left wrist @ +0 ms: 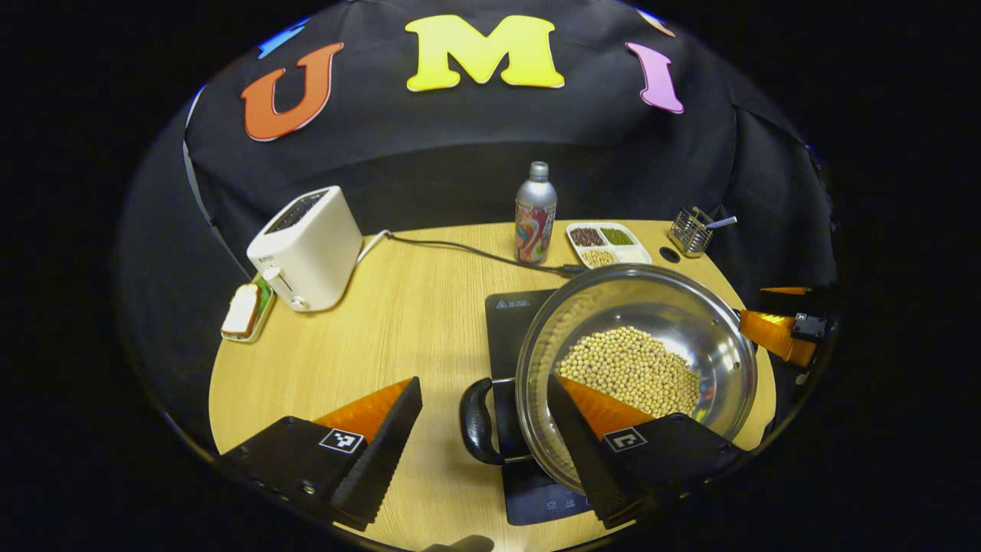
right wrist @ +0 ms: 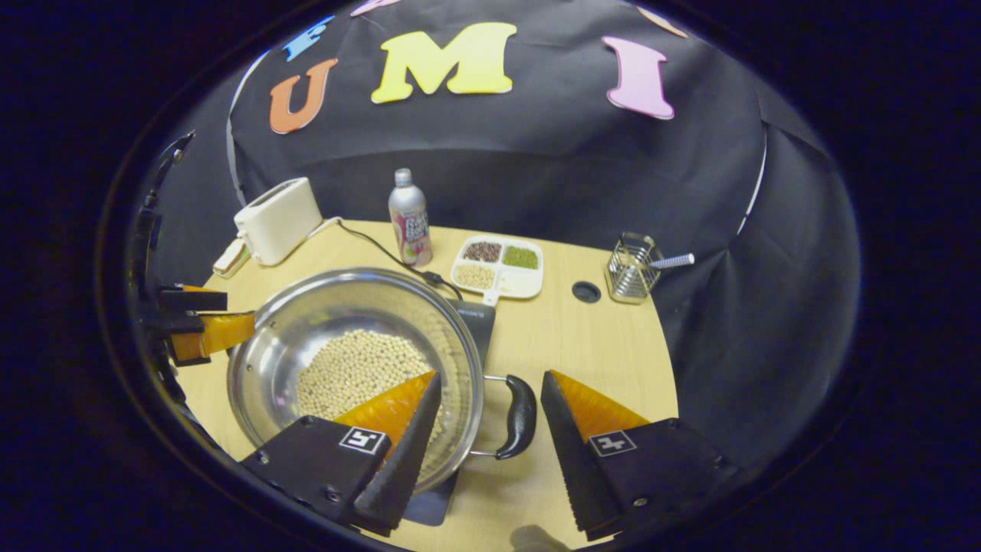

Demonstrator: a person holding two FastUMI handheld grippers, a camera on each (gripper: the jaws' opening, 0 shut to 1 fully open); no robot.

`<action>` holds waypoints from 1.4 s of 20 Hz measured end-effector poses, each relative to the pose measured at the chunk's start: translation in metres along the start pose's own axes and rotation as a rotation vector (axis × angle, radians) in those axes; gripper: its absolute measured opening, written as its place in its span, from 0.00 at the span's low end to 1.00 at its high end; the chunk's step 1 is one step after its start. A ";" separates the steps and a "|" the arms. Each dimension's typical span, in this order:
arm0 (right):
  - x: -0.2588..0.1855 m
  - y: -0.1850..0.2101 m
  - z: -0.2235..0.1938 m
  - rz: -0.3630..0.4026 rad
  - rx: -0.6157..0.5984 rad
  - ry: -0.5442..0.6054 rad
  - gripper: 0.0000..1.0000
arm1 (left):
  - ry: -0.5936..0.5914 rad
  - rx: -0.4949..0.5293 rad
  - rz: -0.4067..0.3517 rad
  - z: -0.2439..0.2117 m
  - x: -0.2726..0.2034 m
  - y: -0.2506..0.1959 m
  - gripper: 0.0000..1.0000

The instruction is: First push the handle of the pot to place it horizontally, then grasp the pot with both hands and set it on the induction cooktop.

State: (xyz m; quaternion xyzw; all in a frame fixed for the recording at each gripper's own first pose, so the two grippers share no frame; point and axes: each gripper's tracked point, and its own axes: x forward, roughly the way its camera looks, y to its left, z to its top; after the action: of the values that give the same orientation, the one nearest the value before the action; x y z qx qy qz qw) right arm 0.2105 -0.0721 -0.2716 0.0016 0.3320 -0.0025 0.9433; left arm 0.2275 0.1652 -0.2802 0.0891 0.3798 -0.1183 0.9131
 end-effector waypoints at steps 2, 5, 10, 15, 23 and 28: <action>-0.006 0.010 0.005 0.020 0.003 -0.023 0.83 | -0.034 0.001 0.012 0.008 -0.012 0.001 0.98; -0.017 0.019 0.011 0.031 -0.001 -0.053 0.82 | -0.088 0.003 0.025 0.013 -0.026 0.002 0.98; -0.049 0.035 0.030 0.026 -0.034 -0.137 0.82 | -0.184 0.024 0.047 0.029 -0.059 -0.002 0.98; -0.101 0.059 0.055 0.042 -0.006 -0.252 0.82 | -0.303 0.033 0.070 0.034 -0.136 0.005 0.98; -0.224 0.086 0.125 -0.003 -0.020 -0.522 0.96 | -0.535 0.000 0.092 0.083 -0.254 0.047 0.97; -0.305 0.105 0.152 -0.010 0.010 -0.680 1.00 | -0.657 -0.063 0.084 0.099 -0.323 0.068 0.97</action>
State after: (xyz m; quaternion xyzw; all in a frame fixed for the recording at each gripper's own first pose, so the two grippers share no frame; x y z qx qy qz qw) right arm 0.0687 0.0336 0.0376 0.0037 -0.0013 -0.0093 0.9999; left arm 0.0924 0.2528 0.0243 0.0333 0.0643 -0.0913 0.9932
